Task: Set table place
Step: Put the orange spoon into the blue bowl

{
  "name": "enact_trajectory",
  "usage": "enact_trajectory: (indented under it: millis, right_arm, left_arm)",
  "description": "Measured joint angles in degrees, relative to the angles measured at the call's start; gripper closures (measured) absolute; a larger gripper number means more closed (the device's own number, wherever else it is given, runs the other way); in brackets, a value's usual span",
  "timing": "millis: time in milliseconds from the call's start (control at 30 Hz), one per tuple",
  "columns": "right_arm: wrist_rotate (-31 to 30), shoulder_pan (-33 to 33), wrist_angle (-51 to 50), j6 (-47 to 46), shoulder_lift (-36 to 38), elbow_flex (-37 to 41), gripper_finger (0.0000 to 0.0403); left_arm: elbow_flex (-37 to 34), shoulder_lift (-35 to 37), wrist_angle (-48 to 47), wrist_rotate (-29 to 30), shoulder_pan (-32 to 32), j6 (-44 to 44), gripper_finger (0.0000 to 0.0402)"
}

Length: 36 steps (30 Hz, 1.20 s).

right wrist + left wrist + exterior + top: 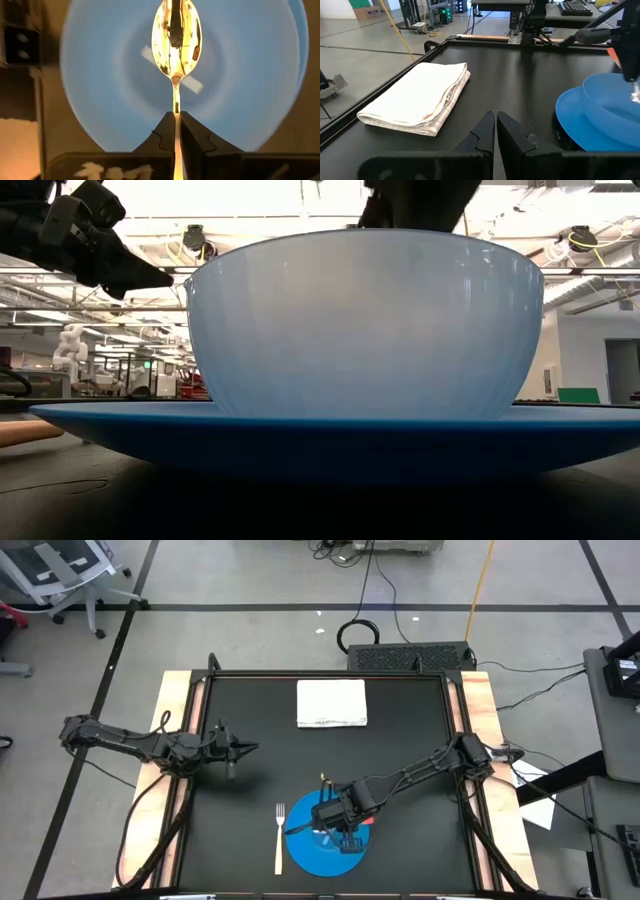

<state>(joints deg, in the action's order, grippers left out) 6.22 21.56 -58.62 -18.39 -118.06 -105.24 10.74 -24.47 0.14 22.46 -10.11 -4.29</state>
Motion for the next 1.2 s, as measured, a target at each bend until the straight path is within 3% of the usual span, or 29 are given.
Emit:
enact_trajectory:
  millis: [267, 1200]
  right_arm:
    - [1.93, -0.35, 6.45, 0.93, 0.04, 3.02, 0.0403]
    - [2.68, -1.68, 12.47, -0.33, 0.04, 7.30, 0.0403]
  left_arm:
    - [0.00, 0.00, 0.03, 0.00, -0.02, -0.13, 0.0376]
    - [0.00, -0.02, -1.01, -0.01, -0.02, 0.01, 0.0376]
